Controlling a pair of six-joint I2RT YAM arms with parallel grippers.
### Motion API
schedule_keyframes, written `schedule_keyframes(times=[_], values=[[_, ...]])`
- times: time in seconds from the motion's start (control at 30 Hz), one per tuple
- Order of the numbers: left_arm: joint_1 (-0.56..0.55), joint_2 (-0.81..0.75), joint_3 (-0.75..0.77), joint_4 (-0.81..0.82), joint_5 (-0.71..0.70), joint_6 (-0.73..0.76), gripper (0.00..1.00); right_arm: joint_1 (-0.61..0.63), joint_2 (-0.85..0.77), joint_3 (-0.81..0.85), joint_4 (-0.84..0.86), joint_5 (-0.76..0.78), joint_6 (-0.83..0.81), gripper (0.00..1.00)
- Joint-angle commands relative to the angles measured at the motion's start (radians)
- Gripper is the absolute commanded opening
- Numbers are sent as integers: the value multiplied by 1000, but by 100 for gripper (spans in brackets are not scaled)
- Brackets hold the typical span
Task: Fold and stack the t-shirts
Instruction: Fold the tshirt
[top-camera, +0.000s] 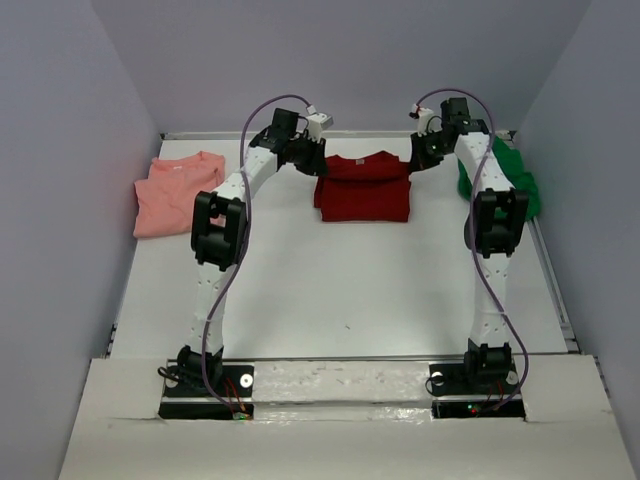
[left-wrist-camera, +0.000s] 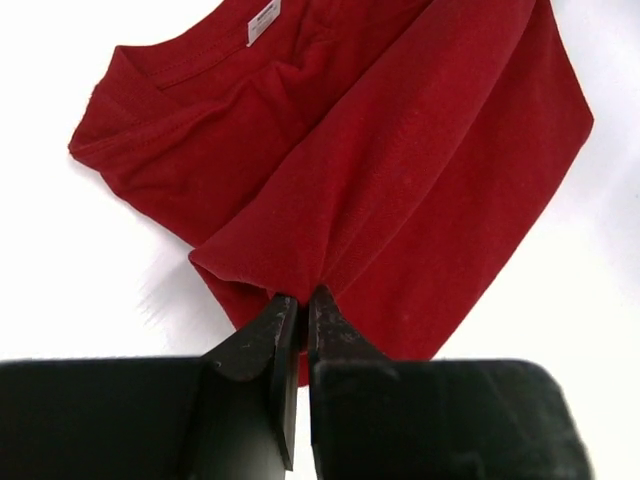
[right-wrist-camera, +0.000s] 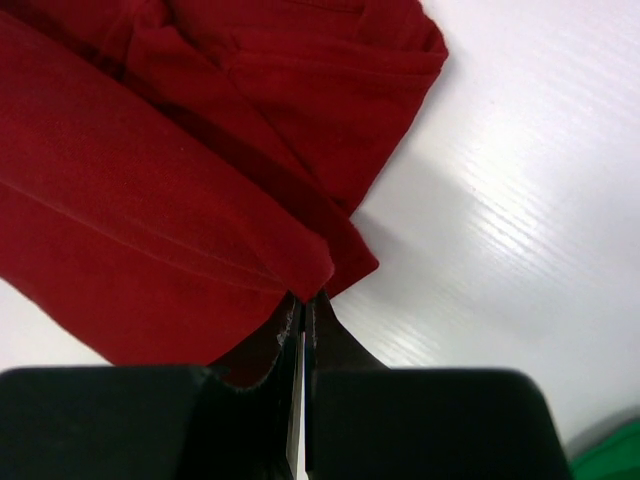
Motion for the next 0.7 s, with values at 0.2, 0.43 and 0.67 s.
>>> schedule_keyframes(times=[0.2, 0.43, 0.67], values=[[8, -14, -1, 148, -96, -57, 99, 24, 55, 82, 197, 143, 29, 100], [10, -157, 14, 190, -227, -22, 99, 46, -63, 54, 240, 218, 23, 100], [57, -322, -98, 172, -268, -3, 99, 46, -274, -110, 278, 247, 14, 100]])
